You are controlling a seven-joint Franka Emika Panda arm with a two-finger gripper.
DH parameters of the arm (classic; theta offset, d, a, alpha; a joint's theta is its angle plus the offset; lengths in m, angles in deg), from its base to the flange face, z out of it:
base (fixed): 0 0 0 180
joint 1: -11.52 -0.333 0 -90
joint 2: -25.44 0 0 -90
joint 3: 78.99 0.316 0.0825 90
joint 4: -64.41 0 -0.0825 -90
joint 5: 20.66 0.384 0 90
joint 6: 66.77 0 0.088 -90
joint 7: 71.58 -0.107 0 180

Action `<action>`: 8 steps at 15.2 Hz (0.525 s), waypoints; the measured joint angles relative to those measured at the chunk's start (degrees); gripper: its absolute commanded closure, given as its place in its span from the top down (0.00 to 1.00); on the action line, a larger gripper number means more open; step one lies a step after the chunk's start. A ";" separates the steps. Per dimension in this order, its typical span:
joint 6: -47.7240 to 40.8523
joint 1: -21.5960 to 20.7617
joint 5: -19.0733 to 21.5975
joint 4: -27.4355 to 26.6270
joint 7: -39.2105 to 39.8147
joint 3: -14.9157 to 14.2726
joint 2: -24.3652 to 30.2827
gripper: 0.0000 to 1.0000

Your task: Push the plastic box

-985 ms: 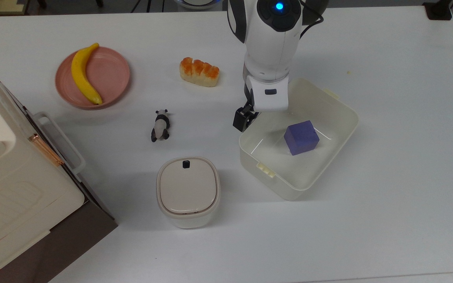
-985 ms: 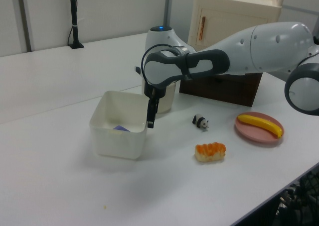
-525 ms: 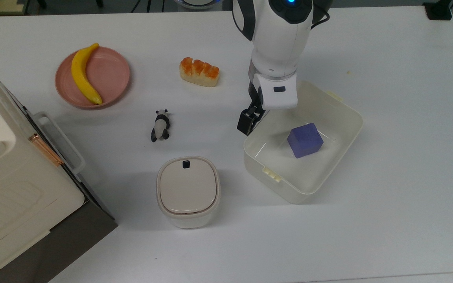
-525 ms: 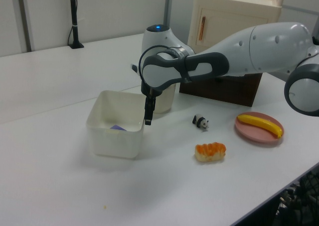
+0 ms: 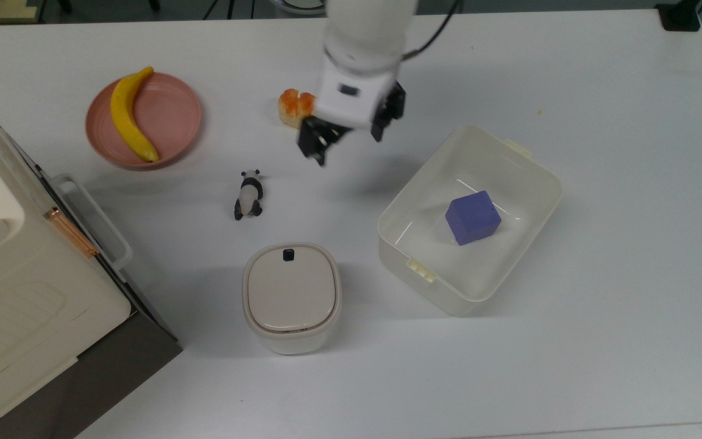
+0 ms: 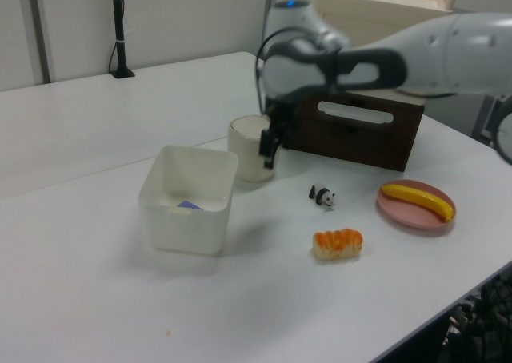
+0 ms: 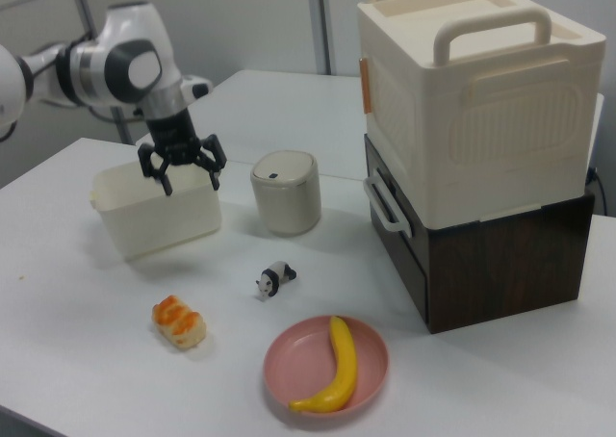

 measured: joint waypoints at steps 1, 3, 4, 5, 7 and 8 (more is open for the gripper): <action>-1.04 1.50 0.03 -0.03 -4.23 0.45 1.63 1.00; -2.15 3.91 0.04 -0.10 -11.26 1.43 4.07 1.00; -2.52 5.01 0.04 -0.15 -13.76 1.98 4.98 1.00; -2.62 5.95 0.04 -0.21 -15.22 2.46 5.57 1.00; -2.63 7.18 0.04 -0.34 -16.42 2.83 6.07 1.00; -2.63 7.45 0.04 -0.43 -16.64 2.84 6.07 1.00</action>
